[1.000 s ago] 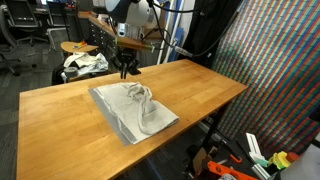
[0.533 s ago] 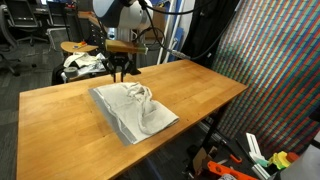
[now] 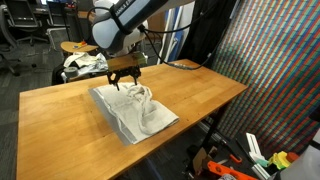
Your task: Fold the cloth on the table
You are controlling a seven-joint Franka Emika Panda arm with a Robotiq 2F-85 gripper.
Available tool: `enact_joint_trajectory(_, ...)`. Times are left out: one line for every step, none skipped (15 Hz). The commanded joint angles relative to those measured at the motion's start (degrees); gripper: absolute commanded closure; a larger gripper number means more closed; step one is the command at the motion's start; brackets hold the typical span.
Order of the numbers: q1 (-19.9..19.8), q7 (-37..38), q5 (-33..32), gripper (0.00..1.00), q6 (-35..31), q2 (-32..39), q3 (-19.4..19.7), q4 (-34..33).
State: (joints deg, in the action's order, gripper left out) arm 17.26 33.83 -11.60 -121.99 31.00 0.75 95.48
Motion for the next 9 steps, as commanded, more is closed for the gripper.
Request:
enact_joint_trajectory(1.6, 3.9, -1.8, 0.00, 3.0, 3.9, 0.8, -5.2)
enact_joint_trajectory(1.5, 4.0, -1.4, 0.00, 3.8, 4.9, 0.7, -6.6)
enact_joint_trajectory(1.6, 4.4, -1.2, 0.00, 5.2, 6.0, 0.8, -8.2)
enact_joint_trajectory(1.6, 5.0, -1.1, 0.00, 6.2, 7.0, 0.9, -9.6)
enact_joint_trajectory(1.7, 5.5, -1.1, 0.00, 7.1, 8.0, 1.0, -11.2)
enact_joint_trajectory(1.9, 6.6, -1.5, 0.00, 8.0, 8.9, 1.3, -12.6)
enact_joint_trajectory(2.0, 7.3, -1.7, 0.00, 8.6, 9.8, 1.5, -14.0)
enact_joint_trajectory(2.1, 7.9, -1.8, 0.00, 9.3, 10.6, 1.7, -15.3)
enact_joint_trajectory(2.1, 8.4, -1.8, 0.00, 9.5, 11.3, 1.8, -16.5)
